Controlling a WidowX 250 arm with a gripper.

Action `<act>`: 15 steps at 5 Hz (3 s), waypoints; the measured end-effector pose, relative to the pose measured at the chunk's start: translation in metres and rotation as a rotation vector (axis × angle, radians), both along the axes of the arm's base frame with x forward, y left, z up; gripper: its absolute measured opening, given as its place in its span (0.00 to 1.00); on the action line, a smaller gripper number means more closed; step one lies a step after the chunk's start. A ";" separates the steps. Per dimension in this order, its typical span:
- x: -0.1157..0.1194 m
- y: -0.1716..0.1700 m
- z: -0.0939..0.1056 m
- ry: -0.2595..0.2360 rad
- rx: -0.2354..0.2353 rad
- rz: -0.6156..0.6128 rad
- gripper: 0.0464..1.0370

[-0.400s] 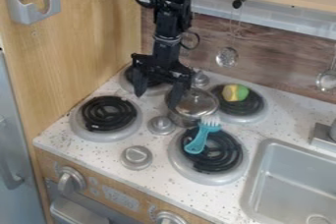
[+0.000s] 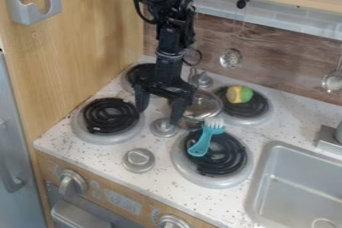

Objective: Move the blue brush to the bottom left burner

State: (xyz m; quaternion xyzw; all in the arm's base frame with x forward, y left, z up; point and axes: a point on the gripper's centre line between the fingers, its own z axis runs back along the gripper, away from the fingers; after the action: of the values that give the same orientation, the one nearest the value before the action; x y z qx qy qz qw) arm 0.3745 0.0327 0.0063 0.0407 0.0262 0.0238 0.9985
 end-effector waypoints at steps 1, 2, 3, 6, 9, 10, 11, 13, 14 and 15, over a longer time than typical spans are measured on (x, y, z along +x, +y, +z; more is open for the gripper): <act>0.003 -0.012 0.000 -0.013 -0.002 -0.005 0.96; 0.006 -0.036 -0.002 -0.042 -0.030 -0.021 0.96; 0.008 -0.054 -0.021 -0.040 -0.060 0.002 0.96; 0.036 -0.082 -0.046 -0.083 -0.064 0.043 0.96; 0.043 -0.085 -0.058 -0.053 -0.073 0.064 0.62; 0.032 -0.081 -0.060 -0.046 -0.062 0.049 0.34; 0.020 -0.084 -0.038 -0.046 -0.086 0.006 0.26; 0.005 -0.063 0.067 -0.198 -0.054 0.030 0.26; -0.002 -0.020 0.083 -0.187 0.008 0.154 0.26; 0.011 0.033 0.082 -0.169 0.067 0.292 0.26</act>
State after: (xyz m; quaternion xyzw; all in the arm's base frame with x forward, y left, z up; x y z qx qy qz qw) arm 0.3860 0.0653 0.0880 0.0675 -0.0531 0.1726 0.9812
